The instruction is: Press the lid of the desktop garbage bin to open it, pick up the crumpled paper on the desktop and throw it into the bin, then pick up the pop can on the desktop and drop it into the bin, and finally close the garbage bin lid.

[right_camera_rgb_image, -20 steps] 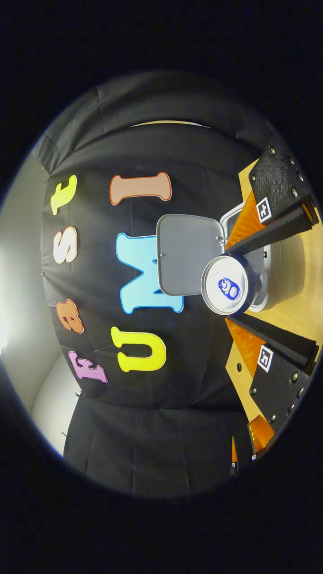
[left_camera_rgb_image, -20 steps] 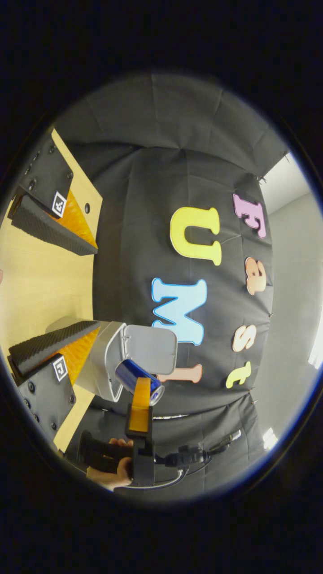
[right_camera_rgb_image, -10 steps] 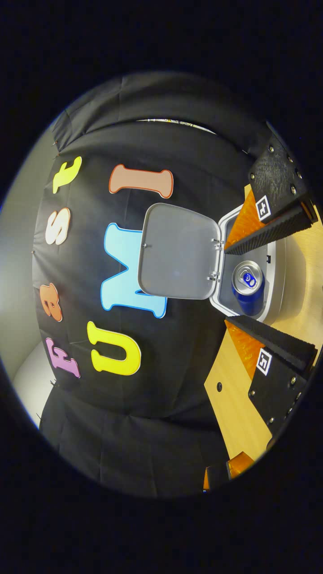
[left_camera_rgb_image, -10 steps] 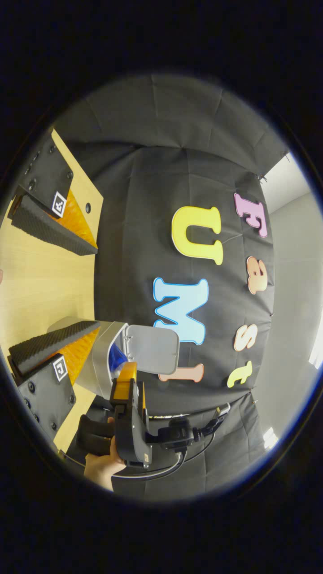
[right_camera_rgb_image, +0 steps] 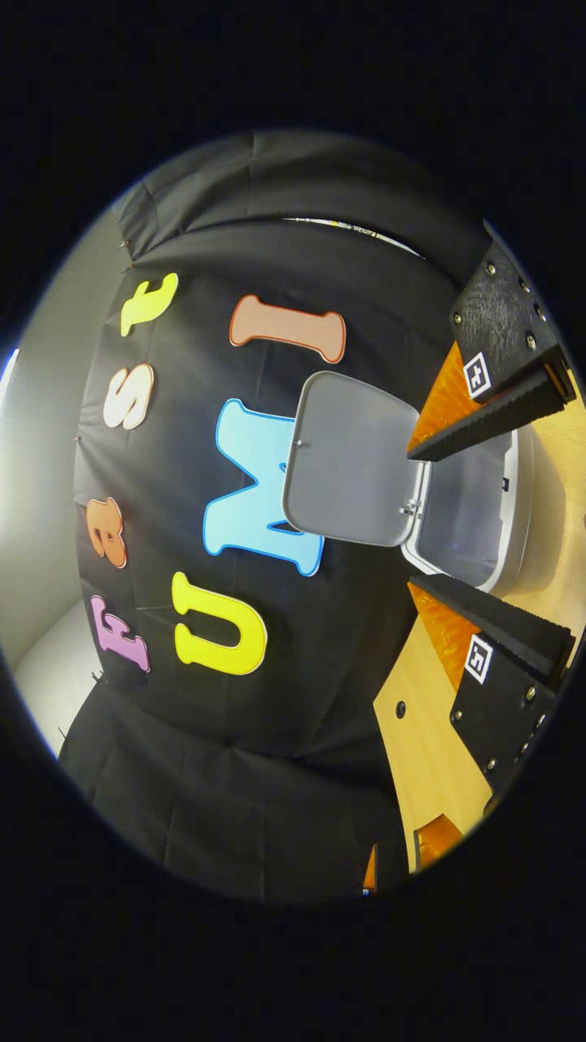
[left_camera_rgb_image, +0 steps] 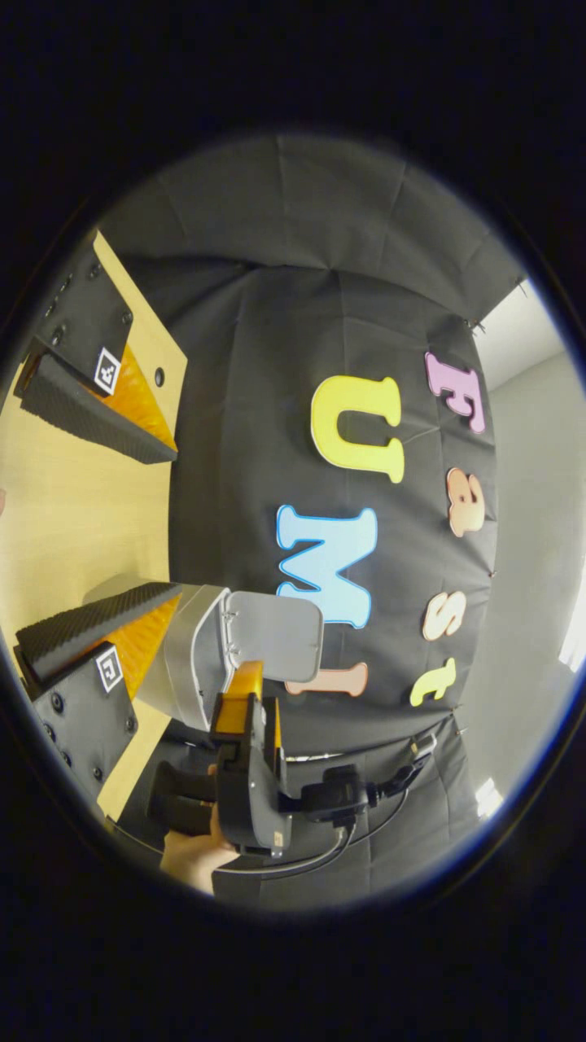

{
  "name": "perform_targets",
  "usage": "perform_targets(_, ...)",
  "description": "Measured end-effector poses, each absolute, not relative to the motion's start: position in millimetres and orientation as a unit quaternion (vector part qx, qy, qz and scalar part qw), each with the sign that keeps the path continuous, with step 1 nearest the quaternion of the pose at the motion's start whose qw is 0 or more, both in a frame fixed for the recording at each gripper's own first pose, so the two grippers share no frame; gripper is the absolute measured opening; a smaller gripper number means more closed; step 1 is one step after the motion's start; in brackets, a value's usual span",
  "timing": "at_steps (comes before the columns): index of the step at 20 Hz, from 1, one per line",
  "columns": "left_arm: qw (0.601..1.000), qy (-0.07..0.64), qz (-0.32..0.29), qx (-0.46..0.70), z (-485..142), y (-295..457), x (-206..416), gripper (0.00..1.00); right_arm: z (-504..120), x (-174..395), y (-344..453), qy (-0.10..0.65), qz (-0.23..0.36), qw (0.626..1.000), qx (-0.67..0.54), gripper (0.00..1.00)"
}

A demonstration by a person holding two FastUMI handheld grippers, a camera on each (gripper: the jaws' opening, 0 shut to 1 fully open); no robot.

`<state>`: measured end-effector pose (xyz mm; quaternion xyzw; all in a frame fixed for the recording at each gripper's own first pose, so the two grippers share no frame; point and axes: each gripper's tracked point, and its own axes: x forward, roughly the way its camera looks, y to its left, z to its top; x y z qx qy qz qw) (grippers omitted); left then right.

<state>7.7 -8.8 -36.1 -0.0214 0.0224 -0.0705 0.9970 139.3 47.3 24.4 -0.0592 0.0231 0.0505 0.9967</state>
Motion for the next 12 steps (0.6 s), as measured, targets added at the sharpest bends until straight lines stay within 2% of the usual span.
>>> perform_targets(12,0.993,0.036,-0.108,-0.018,-32.9,-10.5,36.7,0.95,119.6,225.3,15.3,-0.029,-0.005,0.998,-0.056,0.89)
